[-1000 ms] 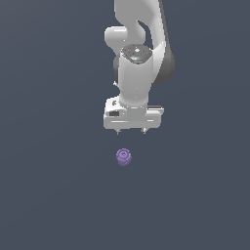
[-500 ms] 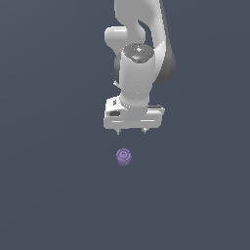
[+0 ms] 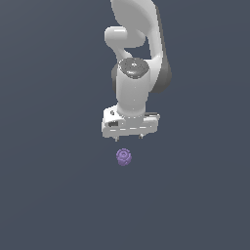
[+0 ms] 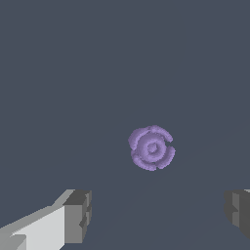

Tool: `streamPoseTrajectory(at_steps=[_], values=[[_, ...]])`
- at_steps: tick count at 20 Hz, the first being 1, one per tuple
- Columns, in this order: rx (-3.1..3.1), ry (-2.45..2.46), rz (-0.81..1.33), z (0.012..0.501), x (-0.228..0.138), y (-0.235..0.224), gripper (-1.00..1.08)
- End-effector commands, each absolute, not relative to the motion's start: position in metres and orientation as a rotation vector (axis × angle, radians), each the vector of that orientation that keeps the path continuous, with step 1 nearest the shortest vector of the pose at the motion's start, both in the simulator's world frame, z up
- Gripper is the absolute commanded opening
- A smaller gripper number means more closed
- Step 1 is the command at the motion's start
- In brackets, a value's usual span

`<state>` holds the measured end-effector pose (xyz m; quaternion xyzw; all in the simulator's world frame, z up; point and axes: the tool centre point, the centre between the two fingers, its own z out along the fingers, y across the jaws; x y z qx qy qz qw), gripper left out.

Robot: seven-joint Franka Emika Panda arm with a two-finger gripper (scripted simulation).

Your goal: Pick up the object and move it to a goal position.

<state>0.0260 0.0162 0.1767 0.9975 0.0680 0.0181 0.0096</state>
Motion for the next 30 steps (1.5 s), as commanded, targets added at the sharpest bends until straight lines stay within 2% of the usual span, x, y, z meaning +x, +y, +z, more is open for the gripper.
streamPoseTrajectory(at_steps=[1, 12, 30], values=[[3.111, 0.272, 0.047, 0.165, 0.03, 0.012, 1.0], [3.088, 0.549, 0.009, 0.107, 0.045, -0.007, 1.0], [3.08, 0.618, -0.001, 0.068, 0.047, -0.012, 1.0]])
